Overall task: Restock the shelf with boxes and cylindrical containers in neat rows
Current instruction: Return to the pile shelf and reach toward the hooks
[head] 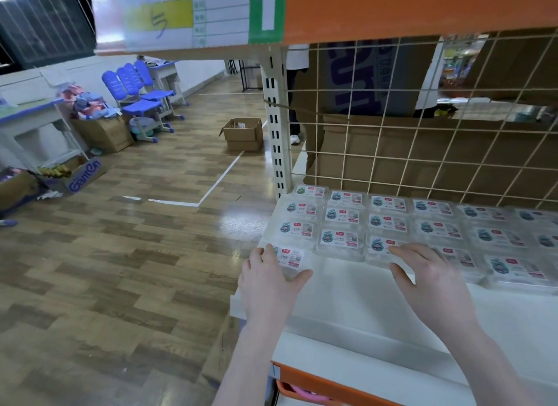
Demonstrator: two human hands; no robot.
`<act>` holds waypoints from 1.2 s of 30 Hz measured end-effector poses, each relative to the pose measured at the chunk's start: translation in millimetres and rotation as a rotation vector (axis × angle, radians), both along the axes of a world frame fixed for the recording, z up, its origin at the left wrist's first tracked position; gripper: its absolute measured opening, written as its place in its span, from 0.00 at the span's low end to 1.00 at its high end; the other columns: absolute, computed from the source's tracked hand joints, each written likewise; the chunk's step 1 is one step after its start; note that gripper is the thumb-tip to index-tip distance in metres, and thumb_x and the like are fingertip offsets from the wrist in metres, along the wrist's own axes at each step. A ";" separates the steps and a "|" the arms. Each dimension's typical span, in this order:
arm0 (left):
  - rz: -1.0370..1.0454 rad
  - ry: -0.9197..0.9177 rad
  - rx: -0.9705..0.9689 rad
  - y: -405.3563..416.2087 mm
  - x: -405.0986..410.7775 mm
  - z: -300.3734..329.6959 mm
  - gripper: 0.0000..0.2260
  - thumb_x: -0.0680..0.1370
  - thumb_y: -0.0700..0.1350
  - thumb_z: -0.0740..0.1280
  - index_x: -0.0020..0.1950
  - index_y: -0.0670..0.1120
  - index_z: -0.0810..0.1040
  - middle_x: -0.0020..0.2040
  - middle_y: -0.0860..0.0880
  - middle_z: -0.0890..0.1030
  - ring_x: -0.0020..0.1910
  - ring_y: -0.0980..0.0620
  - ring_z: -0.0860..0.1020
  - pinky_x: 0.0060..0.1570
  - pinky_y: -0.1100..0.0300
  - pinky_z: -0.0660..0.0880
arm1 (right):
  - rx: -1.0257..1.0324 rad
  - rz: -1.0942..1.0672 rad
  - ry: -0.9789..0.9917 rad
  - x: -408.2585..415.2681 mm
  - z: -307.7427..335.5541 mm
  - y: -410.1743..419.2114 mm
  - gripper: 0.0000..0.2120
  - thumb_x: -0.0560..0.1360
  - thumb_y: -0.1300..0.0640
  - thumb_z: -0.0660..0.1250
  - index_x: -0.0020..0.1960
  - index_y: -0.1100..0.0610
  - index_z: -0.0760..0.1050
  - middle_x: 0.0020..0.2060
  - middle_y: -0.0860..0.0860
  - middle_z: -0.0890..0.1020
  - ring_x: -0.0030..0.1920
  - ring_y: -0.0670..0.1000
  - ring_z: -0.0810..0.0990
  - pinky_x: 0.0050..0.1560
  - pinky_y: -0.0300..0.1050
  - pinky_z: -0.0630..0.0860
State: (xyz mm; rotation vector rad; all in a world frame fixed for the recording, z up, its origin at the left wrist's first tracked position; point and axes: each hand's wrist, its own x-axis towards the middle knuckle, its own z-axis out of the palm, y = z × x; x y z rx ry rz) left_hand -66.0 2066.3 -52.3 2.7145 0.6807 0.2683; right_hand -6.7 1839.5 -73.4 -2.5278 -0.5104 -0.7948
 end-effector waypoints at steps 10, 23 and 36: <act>0.026 -0.008 0.009 -6.1 9.0 -1.9 0.39 0.71 0.70 0.62 0.73 0.47 0.60 0.69 0.48 0.66 0.66 0.48 0.65 0.64 0.55 0.64 | 0.006 -0.040 0.016 1.6 -1.9 -8.2 0.14 0.62 0.69 0.77 0.47 0.62 0.82 0.43 0.58 0.83 0.40 0.62 0.81 0.43 0.56 0.78; -0.047 0.005 -0.032 -0.4 4.5 -1.5 0.39 0.71 0.70 0.61 0.74 0.49 0.58 0.70 0.49 0.64 0.67 0.48 0.65 0.65 0.55 0.64 | -0.021 -0.105 0.015 -5.2 -2.2 1.0 0.15 0.61 0.68 0.77 0.47 0.61 0.82 0.43 0.58 0.83 0.40 0.62 0.81 0.44 0.56 0.77; -0.195 -0.195 -0.043 -10.7 -5.1 -9.8 0.31 0.72 0.59 0.68 0.69 0.42 0.70 0.69 0.40 0.69 0.69 0.40 0.64 0.68 0.50 0.61 | -0.046 -0.373 0.031 -52.2 -8.6 -31.2 0.14 0.62 0.70 0.75 0.47 0.64 0.82 0.41 0.61 0.82 0.39 0.63 0.81 0.39 0.55 0.78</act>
